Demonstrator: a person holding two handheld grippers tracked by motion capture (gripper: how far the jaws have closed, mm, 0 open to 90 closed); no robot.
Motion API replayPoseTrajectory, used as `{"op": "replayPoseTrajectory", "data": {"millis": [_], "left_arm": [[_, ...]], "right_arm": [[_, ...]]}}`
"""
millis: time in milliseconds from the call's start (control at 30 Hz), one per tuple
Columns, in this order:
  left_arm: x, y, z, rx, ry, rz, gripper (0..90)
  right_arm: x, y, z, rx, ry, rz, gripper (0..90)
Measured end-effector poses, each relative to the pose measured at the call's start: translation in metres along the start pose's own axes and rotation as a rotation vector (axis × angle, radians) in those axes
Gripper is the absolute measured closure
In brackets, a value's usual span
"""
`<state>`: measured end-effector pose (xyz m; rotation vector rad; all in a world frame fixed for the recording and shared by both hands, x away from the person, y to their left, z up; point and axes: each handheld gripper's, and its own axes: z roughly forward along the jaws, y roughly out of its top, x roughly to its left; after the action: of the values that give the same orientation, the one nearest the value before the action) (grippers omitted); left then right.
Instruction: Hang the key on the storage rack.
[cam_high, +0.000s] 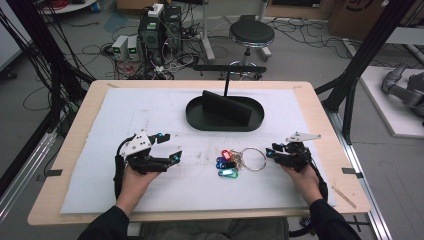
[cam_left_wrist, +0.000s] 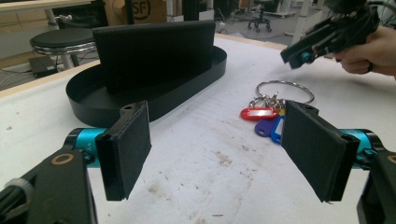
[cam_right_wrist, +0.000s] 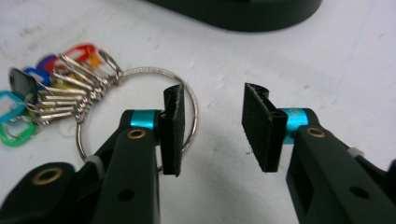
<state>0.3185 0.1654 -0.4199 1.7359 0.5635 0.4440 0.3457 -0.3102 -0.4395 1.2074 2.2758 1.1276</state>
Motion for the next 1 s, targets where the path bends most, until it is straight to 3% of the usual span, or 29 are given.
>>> {"op": "replayPoseTrajectory", "data": {"millis": [200,267,433,533,633,800,1000], "left_arm": [[0.001,-0.002,-0.005,-0.006,0.013,-0.005,24.3],[0.001,-0.002,-0.007,-0.005,0.019,-0.004,24.3],[0.001,-0.002,-0.01,-0.01,0.027,-0.007,24.3],[0.0,-0.002,-0.012,-0.012,0.033,-0.007,24.3],[0.0,-0.002,-0.013,-0.012,0.032,-0.006,24.3],[0.002,-0.003,-0.014,-0.014,0.036,-0.008,24.3],[0.001,-0.003,-0.016,-0.018,0.039,-0.008,24.3]], "right_arm": [[0.01,0.001,0.018,0.102,-0.013,-0.053,66.7],[0.014,0.002,0.02,0.112,-0.038,-0.083,67.9],[0.018,0.003,0.021,0.11,-0.048,-0.106,86.2],[0.018,0.004,0.021,0.108,-0.043,-0.087,87.9],[0.016,0.005,0.018,0.067,-0.045,-0.066,88.1],[0.011,0.012,0.002,-0.06,-0.014,-0.022,88.1],[0.012,0.016,-0.007,-0.136,0.042,0.038,88.1]]}}
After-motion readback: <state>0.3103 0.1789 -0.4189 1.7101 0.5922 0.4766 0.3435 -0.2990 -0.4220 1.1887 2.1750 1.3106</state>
